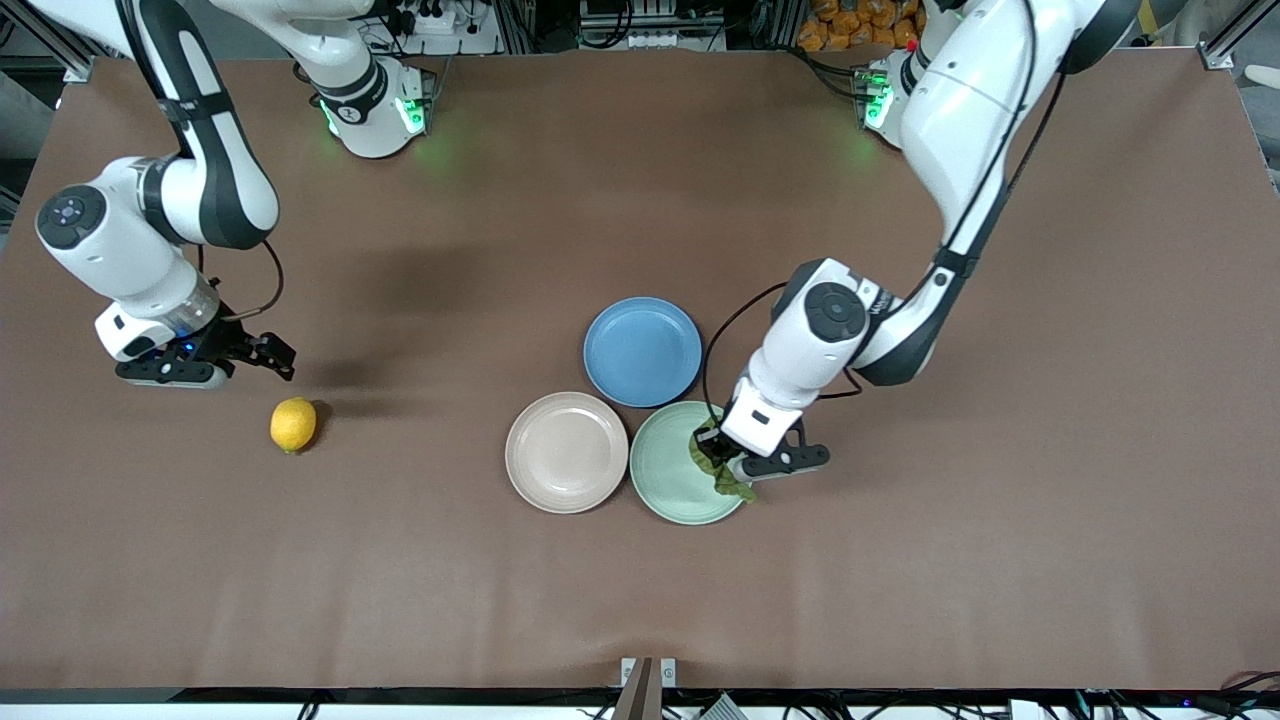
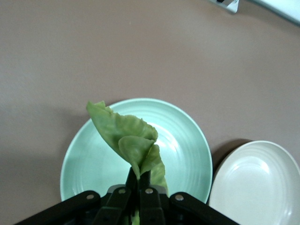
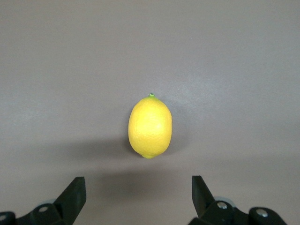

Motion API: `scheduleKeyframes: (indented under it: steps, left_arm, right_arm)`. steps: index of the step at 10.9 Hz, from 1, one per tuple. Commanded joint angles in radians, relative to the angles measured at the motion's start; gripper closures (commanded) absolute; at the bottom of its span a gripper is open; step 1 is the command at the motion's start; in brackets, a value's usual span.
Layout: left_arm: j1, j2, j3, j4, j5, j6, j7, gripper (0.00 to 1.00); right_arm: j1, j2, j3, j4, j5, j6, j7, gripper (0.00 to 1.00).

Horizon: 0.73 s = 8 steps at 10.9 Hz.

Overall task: Place lemon and lettuce in plates
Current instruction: 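Carry the lettuce with the left gripper while the right gripper reaches the lemon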

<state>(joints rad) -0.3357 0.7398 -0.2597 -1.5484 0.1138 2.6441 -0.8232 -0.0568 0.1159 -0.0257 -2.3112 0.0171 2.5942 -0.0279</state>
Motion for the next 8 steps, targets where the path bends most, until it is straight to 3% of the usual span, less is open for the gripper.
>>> scheduleKeyframes:
  steps: [1,2,3,6,8]
  left_arm:
    - [-0.115,0.047,0.120,0.008,0.006,0.040,-0.050,0.66]
    - [-0.118,0.058,0.126,0.008,0.006,0.040,-0.050,0.45]
    - [-0.118,0.056,0.126,0.005,0.007,0.040,-0.050,0.00]
    - [-0.111,0.015,0.137,-0.001,0.009,0.024,-0.050,0.00]
    - [-0.105,-0.061,0.154,0.002,0.009,-0.073,-0.045,0.00]
  right_arm:
    - [-0.008,0.051,0.003,-0.017,-0.002,0.098,0.002,0.00]
    - [-0.008,0.074,0.003,-0.020,-0.002,0.137,0.003,0.00]
    - [-0.011,0.100,0.003,-0.020,-0.002,0.159,0.002,0.00]
    - [-0.015,0.171,0.004,-0.016,0.001,0.228,0.006,0.00]
    - [-0.020,0.200,0.004,-0.011,0.001,0.253,0.009,0.00]
